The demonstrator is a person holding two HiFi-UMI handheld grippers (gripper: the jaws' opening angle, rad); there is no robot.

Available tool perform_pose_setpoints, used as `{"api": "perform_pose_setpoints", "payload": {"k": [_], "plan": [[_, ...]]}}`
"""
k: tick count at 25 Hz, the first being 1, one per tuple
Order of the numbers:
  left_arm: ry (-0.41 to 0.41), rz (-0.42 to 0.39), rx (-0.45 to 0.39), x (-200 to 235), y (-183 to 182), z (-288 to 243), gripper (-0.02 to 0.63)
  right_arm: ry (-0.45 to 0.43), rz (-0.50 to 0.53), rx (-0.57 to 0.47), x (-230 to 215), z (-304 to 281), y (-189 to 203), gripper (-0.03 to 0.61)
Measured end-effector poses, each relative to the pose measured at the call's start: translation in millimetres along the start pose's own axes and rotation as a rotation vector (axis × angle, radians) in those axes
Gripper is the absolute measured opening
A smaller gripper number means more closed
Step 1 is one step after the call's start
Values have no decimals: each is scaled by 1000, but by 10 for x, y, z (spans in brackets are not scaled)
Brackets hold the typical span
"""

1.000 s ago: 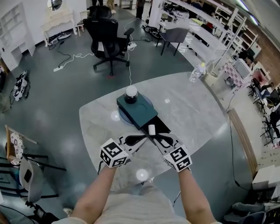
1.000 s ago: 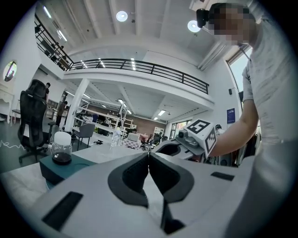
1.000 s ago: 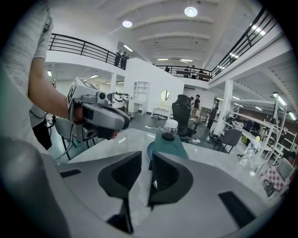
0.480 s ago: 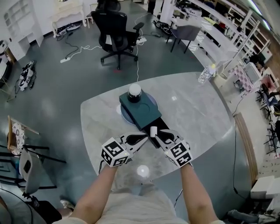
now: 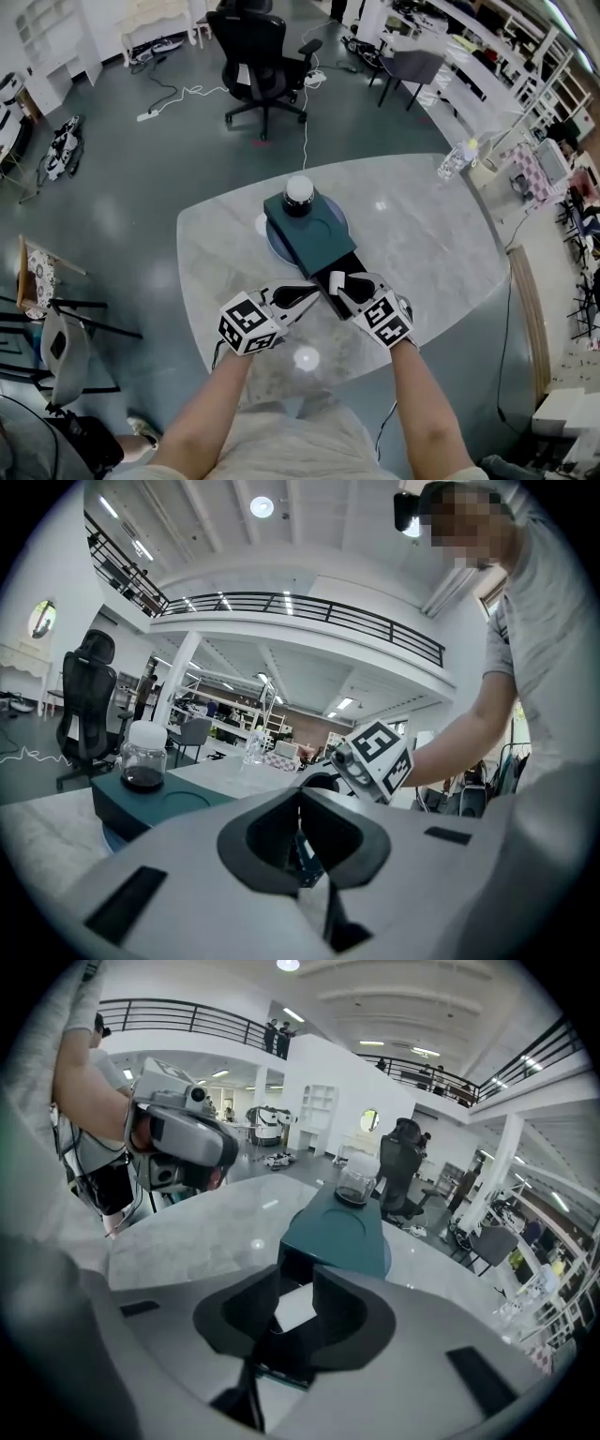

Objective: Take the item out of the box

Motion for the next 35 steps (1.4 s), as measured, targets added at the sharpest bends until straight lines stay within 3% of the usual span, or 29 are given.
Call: {"api": "perform_pose_setpoints", "payload": {"k": [12, 26, 35], "plan": [[-23, 23, -9, 97, 33, 13, 20, -95, 158, 121, -104, -256, -9, 185], [-47, 51, -8, 156, 92, 21, 20, -219, 258, 211, -204, -452, 83, 286], [-65, 66, -7, 184, 102, 60, 20, -270, 313, 259, -199, -581, 126, 301]]}}
Point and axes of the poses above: the fingertips, and each gripper's own axes: z backward along the fingers, x to its left, y out of its underside, the point moved 10 cm from there along z, backward along the fingers, and after that the axes turned 2 degrees about z, right-handed, at the moved point
